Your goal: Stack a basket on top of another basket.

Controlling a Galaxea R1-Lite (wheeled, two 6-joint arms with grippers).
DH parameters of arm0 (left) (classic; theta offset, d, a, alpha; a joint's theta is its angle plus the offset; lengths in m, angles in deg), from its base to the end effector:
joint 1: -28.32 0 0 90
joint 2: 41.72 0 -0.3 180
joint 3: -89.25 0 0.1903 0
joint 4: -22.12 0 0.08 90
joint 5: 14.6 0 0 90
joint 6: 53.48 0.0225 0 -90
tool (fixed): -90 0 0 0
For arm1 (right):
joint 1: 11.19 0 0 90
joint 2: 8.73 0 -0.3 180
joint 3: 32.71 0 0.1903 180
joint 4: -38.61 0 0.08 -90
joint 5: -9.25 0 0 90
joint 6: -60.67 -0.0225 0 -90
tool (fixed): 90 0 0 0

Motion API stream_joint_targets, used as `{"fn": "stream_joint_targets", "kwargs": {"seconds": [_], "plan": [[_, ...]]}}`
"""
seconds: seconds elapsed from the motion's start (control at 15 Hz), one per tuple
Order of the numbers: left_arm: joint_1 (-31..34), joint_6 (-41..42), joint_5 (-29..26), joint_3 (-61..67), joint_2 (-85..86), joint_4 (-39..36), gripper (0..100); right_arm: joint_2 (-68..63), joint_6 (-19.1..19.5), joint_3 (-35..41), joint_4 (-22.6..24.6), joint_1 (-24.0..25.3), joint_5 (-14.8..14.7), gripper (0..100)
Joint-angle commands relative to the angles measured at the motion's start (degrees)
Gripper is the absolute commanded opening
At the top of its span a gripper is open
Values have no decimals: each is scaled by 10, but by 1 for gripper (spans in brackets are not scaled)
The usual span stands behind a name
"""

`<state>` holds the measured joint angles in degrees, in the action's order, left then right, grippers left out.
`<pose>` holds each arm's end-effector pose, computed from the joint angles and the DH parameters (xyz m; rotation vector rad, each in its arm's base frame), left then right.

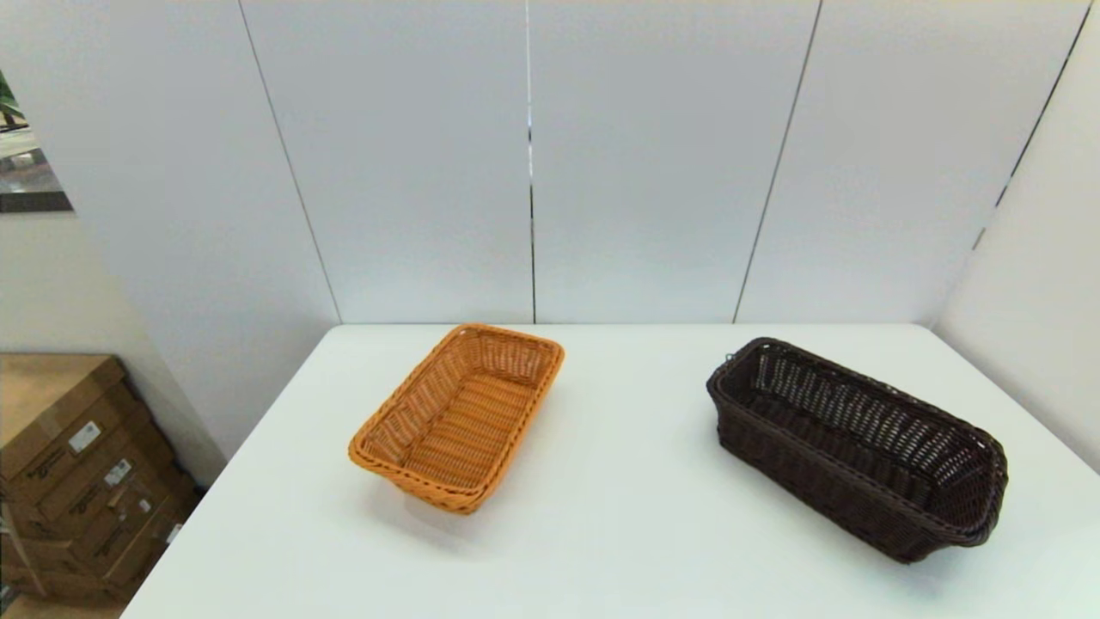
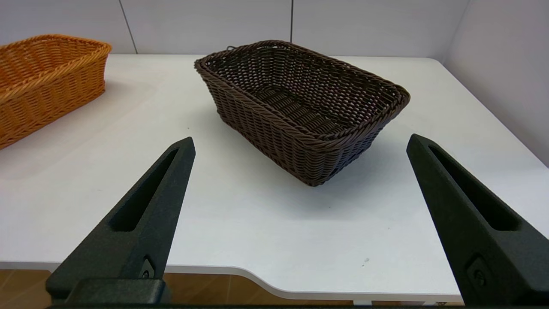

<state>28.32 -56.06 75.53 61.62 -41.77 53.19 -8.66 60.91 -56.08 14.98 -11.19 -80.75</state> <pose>-0.0290 0.0001 0.0821 -0.0449 0.0609 0.0036 -0.0229 0.0000 0.0750 -0.0042 0.0033 0.0000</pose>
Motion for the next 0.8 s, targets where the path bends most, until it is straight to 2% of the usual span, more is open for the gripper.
{"fn": "stream_joint_targets", "kwargs": {"seconds": [0.07,0.33,0.8], "plan": [[0,-2,-16,-87,-31,65,100,-1,0,0,0,0,0,100],[-1,-14,-20,-173,-208,70,100,0,0,0,0,0,0,100],[1,-138,-15,-388,-663,64,100,-1,0,0,0,0,0,100]]}}
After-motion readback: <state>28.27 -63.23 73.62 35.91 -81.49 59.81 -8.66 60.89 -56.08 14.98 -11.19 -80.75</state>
